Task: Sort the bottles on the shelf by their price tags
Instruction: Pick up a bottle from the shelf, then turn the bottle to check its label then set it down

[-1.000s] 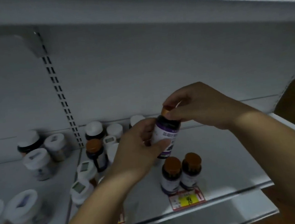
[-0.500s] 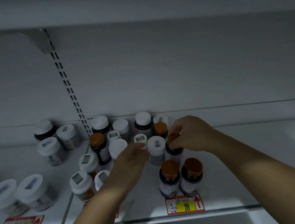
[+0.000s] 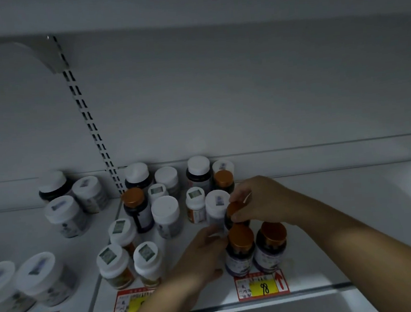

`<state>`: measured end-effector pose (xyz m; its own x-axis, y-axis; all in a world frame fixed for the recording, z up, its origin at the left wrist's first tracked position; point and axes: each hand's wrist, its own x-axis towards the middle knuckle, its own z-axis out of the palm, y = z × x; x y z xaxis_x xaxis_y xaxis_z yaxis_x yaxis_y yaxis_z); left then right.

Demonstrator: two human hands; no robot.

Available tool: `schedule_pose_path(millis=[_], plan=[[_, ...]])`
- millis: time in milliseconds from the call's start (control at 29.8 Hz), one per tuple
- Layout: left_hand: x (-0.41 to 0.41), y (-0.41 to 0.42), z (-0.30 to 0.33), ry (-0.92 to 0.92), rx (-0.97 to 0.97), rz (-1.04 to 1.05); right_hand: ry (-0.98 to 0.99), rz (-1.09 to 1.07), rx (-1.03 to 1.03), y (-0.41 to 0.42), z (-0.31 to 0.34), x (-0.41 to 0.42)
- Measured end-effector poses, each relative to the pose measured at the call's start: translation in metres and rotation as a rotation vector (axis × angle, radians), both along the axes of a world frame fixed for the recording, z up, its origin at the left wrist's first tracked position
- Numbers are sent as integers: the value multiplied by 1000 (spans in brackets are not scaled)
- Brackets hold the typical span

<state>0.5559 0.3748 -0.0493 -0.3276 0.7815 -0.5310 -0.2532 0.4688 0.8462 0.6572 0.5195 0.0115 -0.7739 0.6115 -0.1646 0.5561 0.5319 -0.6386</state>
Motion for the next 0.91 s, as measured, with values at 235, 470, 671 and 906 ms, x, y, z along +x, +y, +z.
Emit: schedule_pose_path(millis=[235,470,671,906], plan=[[-10,-12,13,167,87,-34,65,-33,130,-3,17,-9],[-84,-64,82,770,327,154,190,179,123,-45,51,-101],[-182,-135,87,963,141,266,289,392,204,-110,32,-212],[-264,-196,67,995,82,291,13,392,471,-144,-26,-308]])
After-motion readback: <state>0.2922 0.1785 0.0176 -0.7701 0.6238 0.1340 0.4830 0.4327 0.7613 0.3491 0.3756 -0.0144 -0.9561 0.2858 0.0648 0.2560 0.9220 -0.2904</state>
